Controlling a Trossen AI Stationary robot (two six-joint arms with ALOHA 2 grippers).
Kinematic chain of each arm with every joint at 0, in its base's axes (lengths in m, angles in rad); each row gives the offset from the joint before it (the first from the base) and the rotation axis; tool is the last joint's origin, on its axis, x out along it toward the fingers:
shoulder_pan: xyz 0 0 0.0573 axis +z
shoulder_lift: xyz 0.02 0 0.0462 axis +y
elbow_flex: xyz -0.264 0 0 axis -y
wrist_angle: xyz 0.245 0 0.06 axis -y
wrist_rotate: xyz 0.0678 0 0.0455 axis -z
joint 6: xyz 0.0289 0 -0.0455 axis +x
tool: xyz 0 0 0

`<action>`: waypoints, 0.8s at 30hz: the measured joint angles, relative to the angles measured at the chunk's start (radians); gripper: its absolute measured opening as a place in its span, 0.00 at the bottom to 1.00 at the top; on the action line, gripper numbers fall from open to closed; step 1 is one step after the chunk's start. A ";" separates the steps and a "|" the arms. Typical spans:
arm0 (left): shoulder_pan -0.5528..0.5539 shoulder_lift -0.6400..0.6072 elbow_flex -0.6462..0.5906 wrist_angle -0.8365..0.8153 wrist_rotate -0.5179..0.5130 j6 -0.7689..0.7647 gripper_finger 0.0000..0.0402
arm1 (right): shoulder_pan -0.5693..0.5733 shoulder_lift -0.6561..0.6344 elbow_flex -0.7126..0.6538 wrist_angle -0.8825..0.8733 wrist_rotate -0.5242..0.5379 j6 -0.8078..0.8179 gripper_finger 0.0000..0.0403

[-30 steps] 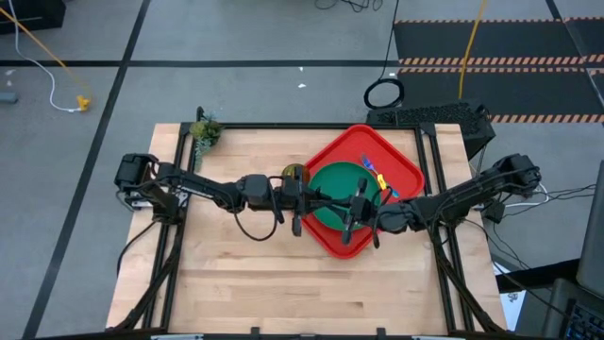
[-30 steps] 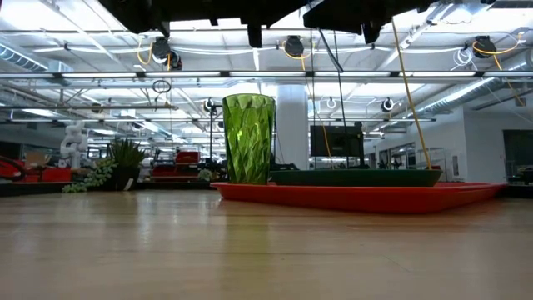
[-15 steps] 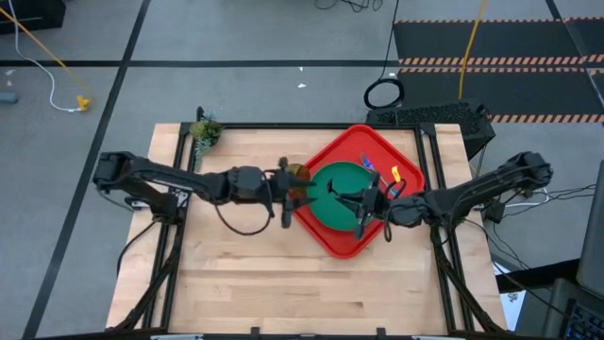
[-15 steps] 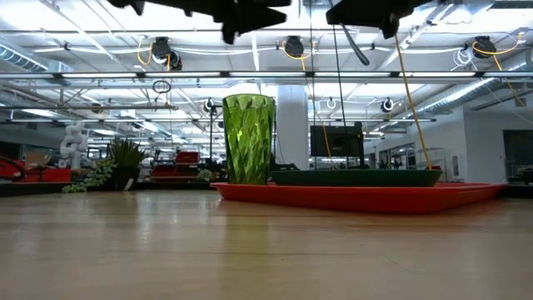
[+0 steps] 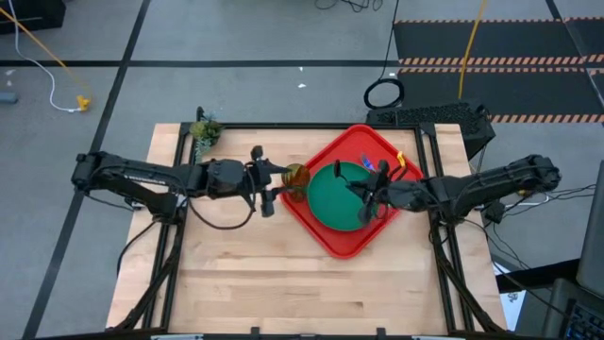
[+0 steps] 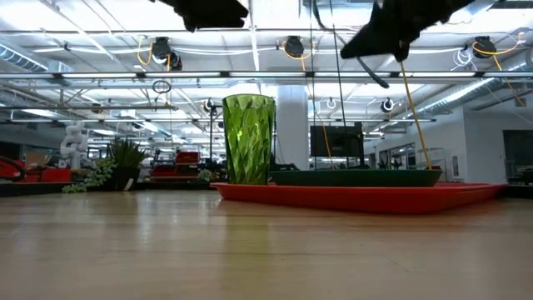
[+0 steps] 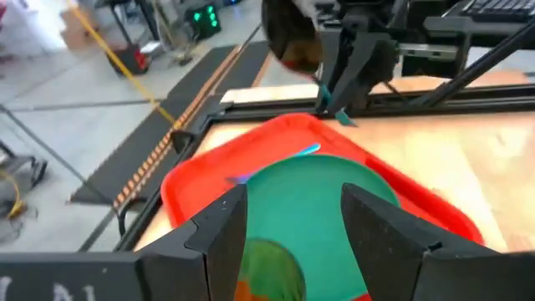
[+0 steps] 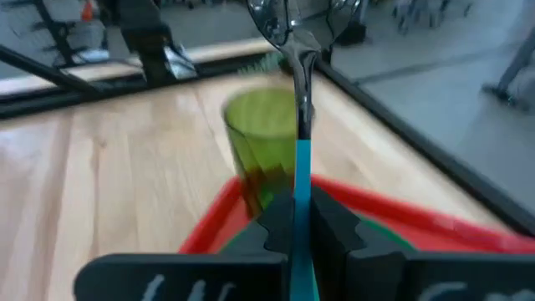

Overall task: Pick and place plate/cup/fork/spoon on tray
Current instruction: Put the blue spoon on the red serving tray

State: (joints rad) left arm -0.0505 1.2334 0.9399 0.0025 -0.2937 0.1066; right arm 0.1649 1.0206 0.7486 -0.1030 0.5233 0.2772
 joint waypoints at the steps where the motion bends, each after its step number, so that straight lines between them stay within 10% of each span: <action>1: 0.000 0.000 0.000 -0.020 -0.002 -0.012 0.49 | -0.019 -0.001 0.000 -0.025 -0.020 0.015 0.02; 24: 0.114 -0.136 -0.132 -0.202 -0.005 -0.172 0.49 | -0.316 -0.001 0.000 -0.357 -0.295 0.105 0.02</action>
State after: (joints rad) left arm 0.0631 1.0971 0.8080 -0.1995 -0.2985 -0.0658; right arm -0.1507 1.0195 0.7485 -0.4604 0.2287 0.3819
